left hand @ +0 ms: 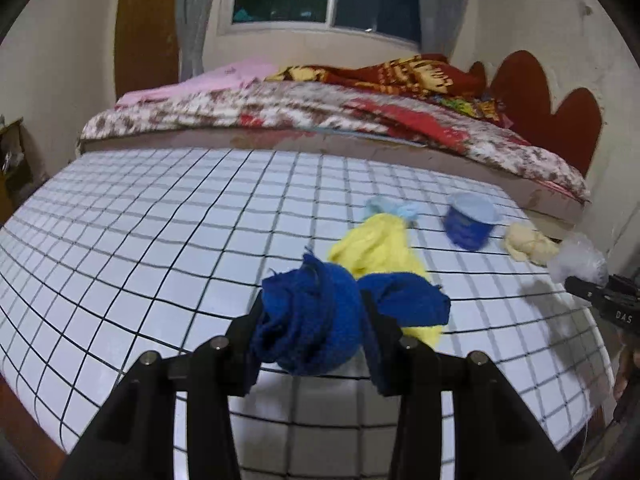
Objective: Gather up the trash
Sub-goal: 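Grasp the blue cloth with the left tool while the right tool grasps the clear plastic bag, then carry the blue cloth and plastic bag over the black bin and release them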
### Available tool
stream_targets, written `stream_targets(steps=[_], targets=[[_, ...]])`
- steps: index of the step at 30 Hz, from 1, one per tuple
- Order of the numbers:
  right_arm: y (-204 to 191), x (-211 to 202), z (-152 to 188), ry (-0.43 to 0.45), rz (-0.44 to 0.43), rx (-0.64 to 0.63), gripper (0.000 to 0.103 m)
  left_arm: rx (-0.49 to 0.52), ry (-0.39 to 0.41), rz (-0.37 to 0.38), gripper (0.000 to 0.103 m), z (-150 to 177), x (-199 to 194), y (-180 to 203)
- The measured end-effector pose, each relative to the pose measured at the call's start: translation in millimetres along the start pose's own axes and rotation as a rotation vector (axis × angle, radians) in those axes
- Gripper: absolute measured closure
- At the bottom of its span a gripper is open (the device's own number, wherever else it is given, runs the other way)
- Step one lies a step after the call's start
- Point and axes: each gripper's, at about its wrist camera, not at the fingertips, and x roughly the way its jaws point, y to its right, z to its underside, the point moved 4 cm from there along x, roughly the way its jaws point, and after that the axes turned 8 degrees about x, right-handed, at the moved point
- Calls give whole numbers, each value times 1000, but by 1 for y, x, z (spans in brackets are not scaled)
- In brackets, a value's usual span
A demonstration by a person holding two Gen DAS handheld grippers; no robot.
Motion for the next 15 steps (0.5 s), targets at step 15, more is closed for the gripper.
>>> stream_targets(steps=[15], targets=[[72, -108, 37, 94, 56, 65, 54, 124, 93, 136, 60, -11, -53, 108]])
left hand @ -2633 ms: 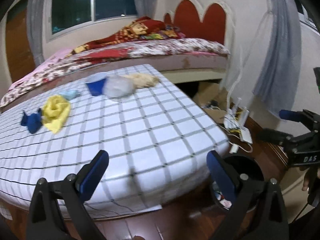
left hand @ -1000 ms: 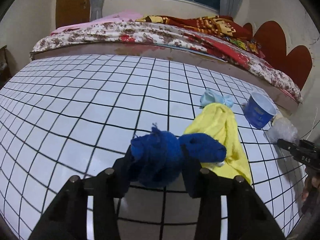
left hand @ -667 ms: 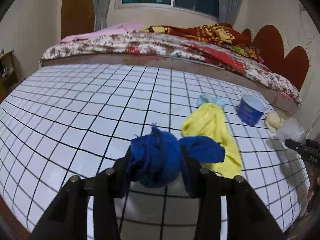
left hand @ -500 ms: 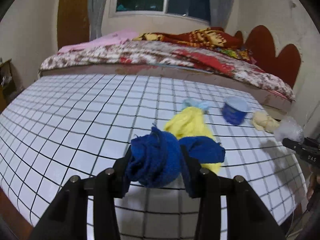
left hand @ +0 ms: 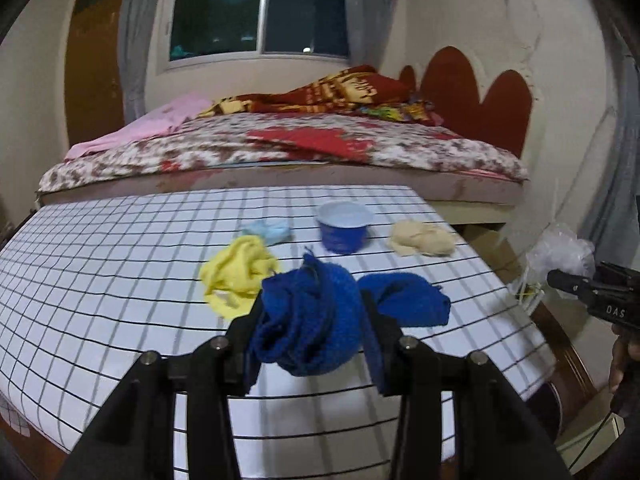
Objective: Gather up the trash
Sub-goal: 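Carry the blue cloth and plastic bag over the black bin and release them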
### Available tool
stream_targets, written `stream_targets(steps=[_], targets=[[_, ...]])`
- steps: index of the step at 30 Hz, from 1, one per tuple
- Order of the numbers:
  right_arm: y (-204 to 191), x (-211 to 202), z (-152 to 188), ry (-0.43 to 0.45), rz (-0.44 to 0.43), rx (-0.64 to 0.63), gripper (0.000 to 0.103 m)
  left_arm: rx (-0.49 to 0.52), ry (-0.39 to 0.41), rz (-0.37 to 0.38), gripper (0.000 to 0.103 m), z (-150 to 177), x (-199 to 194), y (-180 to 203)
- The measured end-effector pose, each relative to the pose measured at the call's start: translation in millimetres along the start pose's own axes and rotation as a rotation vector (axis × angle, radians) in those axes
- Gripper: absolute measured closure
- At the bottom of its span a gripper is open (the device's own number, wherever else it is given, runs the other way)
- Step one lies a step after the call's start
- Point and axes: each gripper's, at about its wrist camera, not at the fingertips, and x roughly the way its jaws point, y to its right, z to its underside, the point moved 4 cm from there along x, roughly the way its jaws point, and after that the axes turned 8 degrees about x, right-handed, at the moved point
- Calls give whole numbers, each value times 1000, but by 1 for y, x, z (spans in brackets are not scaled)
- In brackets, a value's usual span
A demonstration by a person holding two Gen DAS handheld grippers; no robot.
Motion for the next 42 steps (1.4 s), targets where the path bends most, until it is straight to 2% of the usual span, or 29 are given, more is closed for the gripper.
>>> stream_targets(steps=[9, 16, 30, 42], targets=[[63, -47, 28, 34, 50, 114, 54, 48, -1, 95, 60, 1, -6, 71], [93, -81, 41, 57, 86, 143, 54, 86, -11, 180, 60, 5, -11, 132], [160, -111, 98, -11, 209, 190, 54, 171, -38, 312, 60, 21, -21, 222], [184, -113, 144, -78, 237, 198, 54, 250, -117, 422, 60, 56, -15, 295]])
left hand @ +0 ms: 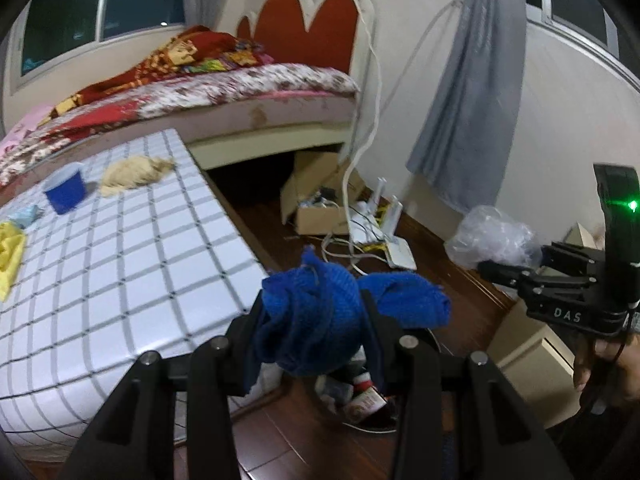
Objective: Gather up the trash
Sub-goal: 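Carry the blue cloth and plastic bag over the black bin and release them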
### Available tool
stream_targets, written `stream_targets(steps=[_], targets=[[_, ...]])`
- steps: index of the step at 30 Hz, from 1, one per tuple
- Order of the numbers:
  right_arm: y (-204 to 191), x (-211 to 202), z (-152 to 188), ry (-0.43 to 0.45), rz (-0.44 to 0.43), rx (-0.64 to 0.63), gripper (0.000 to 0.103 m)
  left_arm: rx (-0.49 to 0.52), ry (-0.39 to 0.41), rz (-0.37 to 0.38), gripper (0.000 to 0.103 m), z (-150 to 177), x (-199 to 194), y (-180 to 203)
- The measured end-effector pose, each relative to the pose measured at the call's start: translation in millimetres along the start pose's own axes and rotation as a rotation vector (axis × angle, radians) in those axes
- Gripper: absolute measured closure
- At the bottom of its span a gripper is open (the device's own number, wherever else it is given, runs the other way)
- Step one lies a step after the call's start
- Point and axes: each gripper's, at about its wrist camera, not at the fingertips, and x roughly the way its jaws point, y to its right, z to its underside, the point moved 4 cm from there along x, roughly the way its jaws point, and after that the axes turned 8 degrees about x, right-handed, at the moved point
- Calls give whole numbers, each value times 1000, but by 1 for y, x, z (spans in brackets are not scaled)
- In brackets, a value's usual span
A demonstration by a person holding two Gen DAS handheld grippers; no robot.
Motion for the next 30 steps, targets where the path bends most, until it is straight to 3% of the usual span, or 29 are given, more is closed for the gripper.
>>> stream_targets(steps=[9, 24, 26, 27, 28, 29, 30], targets=[[21, 27, 20, -79, 20, 12, 54, 22, -101, 72, 60, 27, 43, 34], [39, 100, 72, -283, 9, -25, 54, 15, -233, 136, 59, 56, 100, 50], [38, 111, 77, -317, 8, -40, 53, 9, -255, 142, 56, 60, 107, 50], [37, 116, 80, -332, 9, -50, 51, 7, -265, 141, 52, 63, 110, 49], [37, 122, 85, -357, 25, -65, 39, 2, -284, 136, 40, 66, 115, 48], [38, 128, 89, -373, 58, -82, 16, -13, -300, 123, 31, 70, 120, 46], [40, 133, 93, -377, 88, -98, 4, -24, -309, 107, 15, 73, 122, 44]])
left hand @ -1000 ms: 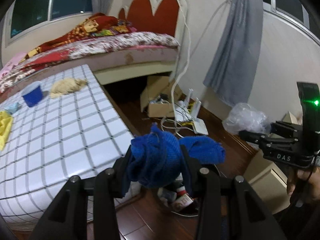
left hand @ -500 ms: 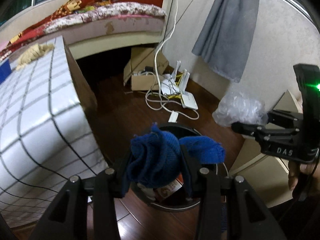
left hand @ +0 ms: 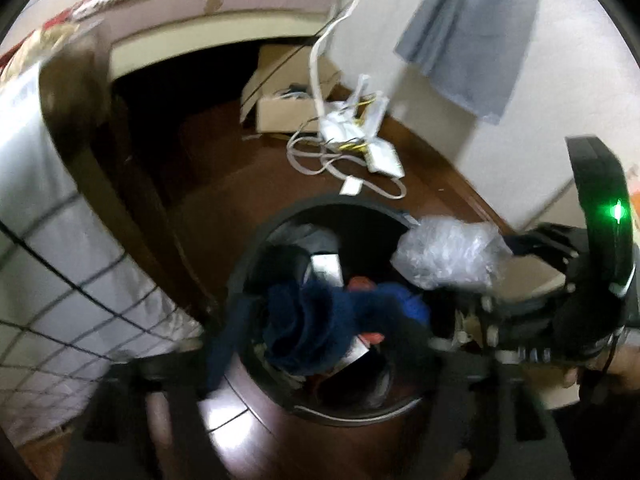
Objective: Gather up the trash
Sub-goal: 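Carry the blue cloth and plastic bag over the black bin and release them, then move both open tools back from the bin toward the table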
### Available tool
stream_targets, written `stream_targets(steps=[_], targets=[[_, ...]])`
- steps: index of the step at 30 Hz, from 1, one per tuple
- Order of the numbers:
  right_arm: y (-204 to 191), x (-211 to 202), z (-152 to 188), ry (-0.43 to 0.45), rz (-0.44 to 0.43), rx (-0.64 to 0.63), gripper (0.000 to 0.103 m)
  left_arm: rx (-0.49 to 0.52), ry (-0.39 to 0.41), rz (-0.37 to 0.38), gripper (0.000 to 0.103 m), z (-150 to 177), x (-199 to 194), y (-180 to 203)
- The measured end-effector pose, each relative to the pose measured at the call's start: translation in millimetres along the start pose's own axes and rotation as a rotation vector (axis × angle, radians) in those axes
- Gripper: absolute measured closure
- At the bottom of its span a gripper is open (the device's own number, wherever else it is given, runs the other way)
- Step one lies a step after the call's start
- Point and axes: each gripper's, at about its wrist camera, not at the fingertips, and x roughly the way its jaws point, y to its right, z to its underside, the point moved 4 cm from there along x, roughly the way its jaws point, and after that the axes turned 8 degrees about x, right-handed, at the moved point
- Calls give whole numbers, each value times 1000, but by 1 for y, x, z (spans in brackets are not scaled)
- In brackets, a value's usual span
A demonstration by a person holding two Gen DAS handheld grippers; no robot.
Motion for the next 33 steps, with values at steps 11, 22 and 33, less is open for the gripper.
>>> stream_targets(steps=[11, 22, 33], targets=[[16, 5, 5, -19, 76, 14, 1, -63, -21, -100, 12, 20, 0, -25], [-7, -22, -7, 55, 45, -13, 1, -74, 30, -135, 12, 20, -23, -27], [-20, -52, -11, 119, 23, -24, 1, -69, 64, -160, 12, 18, -45, -24]])
